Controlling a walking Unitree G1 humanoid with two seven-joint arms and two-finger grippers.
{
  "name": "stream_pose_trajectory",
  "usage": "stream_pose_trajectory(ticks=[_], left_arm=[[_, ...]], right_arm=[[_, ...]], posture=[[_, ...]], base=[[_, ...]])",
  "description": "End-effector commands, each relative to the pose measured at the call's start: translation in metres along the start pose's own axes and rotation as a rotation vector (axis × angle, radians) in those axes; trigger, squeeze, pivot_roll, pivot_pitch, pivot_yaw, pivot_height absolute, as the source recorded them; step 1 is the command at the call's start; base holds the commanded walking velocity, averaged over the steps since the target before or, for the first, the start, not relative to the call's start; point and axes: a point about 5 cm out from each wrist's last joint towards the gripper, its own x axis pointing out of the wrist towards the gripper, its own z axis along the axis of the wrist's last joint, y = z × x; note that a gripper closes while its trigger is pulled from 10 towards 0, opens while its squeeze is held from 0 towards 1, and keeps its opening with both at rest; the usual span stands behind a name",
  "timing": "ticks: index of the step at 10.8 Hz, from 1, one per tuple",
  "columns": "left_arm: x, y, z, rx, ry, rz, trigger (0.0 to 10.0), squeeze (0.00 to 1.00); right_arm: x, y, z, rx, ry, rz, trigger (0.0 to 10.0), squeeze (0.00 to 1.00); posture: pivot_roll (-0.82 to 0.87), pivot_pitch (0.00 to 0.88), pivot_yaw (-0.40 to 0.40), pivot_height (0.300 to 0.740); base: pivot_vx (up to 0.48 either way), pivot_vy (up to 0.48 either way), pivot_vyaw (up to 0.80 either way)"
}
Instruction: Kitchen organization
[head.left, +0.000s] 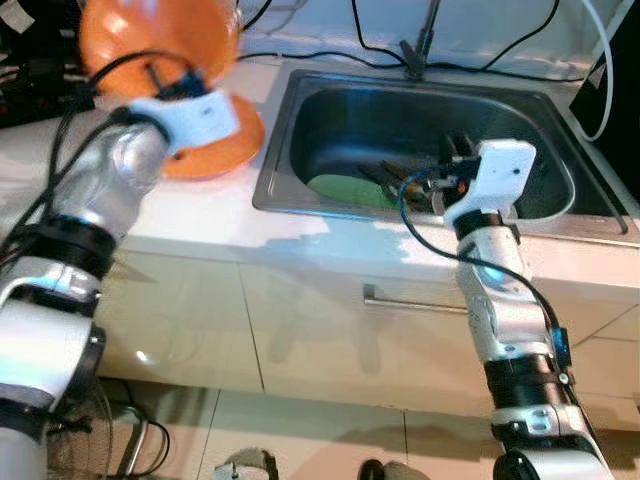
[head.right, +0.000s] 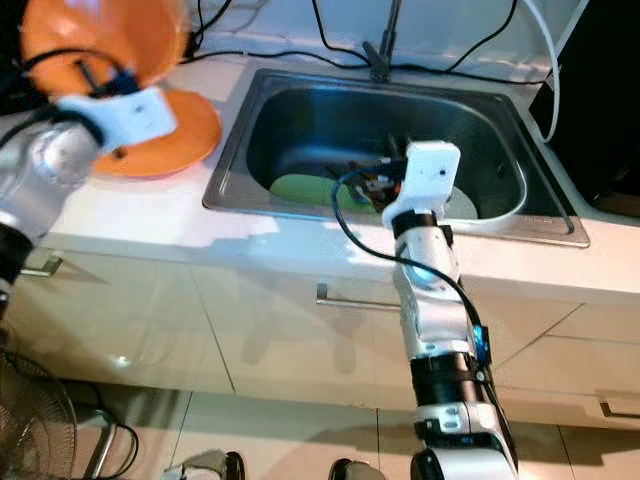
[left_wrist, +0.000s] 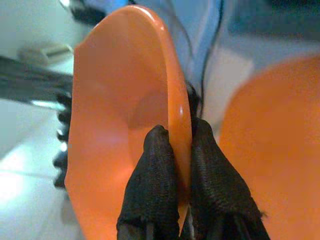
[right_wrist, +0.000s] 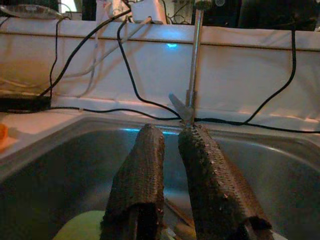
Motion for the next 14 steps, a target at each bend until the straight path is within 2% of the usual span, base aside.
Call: stream_pose_trajectory(ticks=[1, 2, 4, 7, 10, 11, 14], left_arm=[[0.001, 0.003, 0.016, 0.015, -0.080, 0.045, 10.0, 0.00], [-0.002, -0.012, 0.038, -0.005, -0.174, 0.032, 10.0, 0.00], [-0.006, -0.030, 0.059, -0.038, -0.251, 0.006, 10.0, 0.00], [-0.012, -0.046, 0.084, -0.055, -0.329, -0.025, 10.0, 0.00], [-0.015, -0.052, 0.095, -0.037, -0.371, -0.058, 10.0, 0.00], [-0.016, -0.055, 0.100, -0.028, -0.393, -0.073, 10.0, 0.00], [-0.020, -0.062, 0.111, -0.020, -0.441, -0.105, 10.0, 0.00]], right_arm=[[0.005, 0.000, 0.007, 0.033, -0.014, -0.011, 10.0, 0.00], [0.012, 0.004, 0.020, 0.097, -0.039, -0.002, 10.0, 1.00], [0.024, 0.010, 0.032, 0.202, -0.029, 0.023, 10.0, 1.00], [0.036, 0.029, 0.043, 0.358, 0.027, 0.109, 10.0, 1.00], [0.039, 0.038, 0.046, 0.422, 0.057, 0.163, 10.0, 1.00], [0.040, 0.040, 0.048, 0.432, 0.063, 0.170, 10.0, 0.00], [0.041, 0.042, 0.048, 0.434, 0.071, 0.175, 10.0, 0.00]], posture=[[0.08, 0.057, -0.008, 0.740], [0.07, 0.060, -0.007, 0.740], [0.07, 0.060, -0.008, 0.740], [0.07, 0.064, -0.011, 0.740], [0.08, 0.065, -0.012, 0.740], [0.08, 0.065, -0.011, 0.740], [0.08, 0.063, -0.011, 0.740]], base=[[0.000, 0.000, 0.00], [0.000, 0.000, 0.00], [0.000, 0.000, 0.00], [0.000, 0.000, 0.00], [0.000, 0.000, 0.00], [0.000, 0.000, 0.00], [0.000, 0.000, 0.00]])
